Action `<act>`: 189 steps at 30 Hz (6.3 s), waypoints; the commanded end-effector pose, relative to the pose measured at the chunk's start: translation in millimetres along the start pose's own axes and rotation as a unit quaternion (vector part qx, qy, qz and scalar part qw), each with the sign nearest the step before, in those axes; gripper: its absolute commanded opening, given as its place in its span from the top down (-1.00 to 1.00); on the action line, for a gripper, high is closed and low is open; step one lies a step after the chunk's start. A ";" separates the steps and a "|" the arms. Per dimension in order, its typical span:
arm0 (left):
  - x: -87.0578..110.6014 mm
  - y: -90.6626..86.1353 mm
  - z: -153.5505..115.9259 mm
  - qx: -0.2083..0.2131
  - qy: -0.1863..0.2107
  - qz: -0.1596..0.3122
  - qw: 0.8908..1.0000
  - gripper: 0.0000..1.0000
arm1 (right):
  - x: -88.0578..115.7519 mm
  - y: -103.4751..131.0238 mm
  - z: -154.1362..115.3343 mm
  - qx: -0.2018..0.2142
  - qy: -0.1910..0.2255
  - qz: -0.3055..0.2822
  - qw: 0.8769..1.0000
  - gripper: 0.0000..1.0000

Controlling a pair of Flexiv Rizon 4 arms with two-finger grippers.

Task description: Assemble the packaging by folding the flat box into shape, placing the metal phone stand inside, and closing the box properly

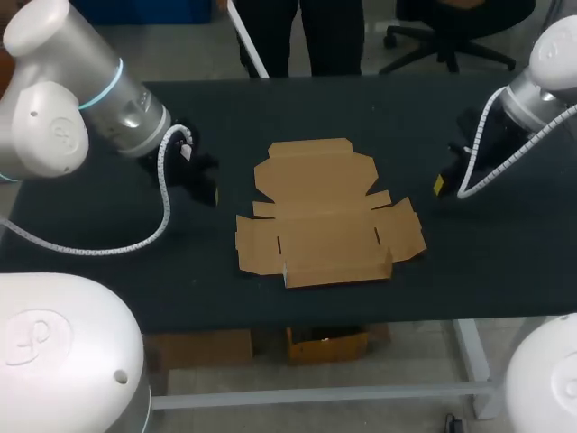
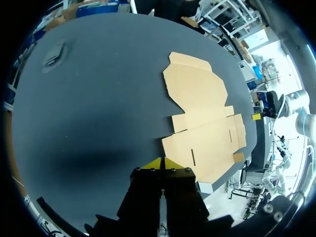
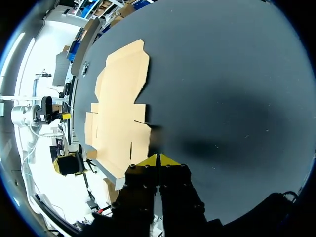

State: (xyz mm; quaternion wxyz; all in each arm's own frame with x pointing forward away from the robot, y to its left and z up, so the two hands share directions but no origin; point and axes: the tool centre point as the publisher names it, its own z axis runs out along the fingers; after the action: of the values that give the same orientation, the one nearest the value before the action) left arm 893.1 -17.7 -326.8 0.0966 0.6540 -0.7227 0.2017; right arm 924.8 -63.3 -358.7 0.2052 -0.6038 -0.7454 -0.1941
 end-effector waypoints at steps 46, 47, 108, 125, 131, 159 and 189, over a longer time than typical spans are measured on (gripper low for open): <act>-7.8 -41.4 60.1 0.012 0.047 0.012 0.999 1.00 | -4.6 40.2 42.2 -0.047 0.040 -0.066 0.996 1.00; -7.9 -41.7 61.4 0.012 0.048 0.012 0.999 1.00 | -3.3 41.2 44.1 -0.046 0.040 -0.066 0.996 1.00; -16.4 -43.1 89.6 0.026 0.066 -0.015 0.997 1.00 | 13.2 62.2 86.1 -0.023 0.068 0.011 0.997 1.00; -0.5 -42.6 100.1 0.020 0.068 0.000 0.997 1.00 | 15.1 57.3 91.4 -0.022 0.072 0.014 0.997 1.00; 1.8 -43.0 103.2 0.015 0.070 0.000 0.997 1.00 | 14.5 54.6 94.1 -0.021 0.075 0.017 0.997 1.00; 10.7 -52.0 110.1 0.011 0.088 0.005 0.996 1.00 | 27.0 51.1 105.5 -0.011 0.077 0.019 0.997 1.00; 19.1 -45.9 108.9 -0.004 0.090 -0.008 0.996 1.00 | 30.5 46.2 107.4 -0.014 0.073 0.028 0.997 1.00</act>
State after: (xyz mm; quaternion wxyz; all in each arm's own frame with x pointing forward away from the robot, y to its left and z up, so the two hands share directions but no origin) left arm 947.3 -80.8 -409.2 0.1627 0.6410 -0.7050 0.2561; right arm 958.4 27.6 -428.6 0.2568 -0.6111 -0.7086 -0.2417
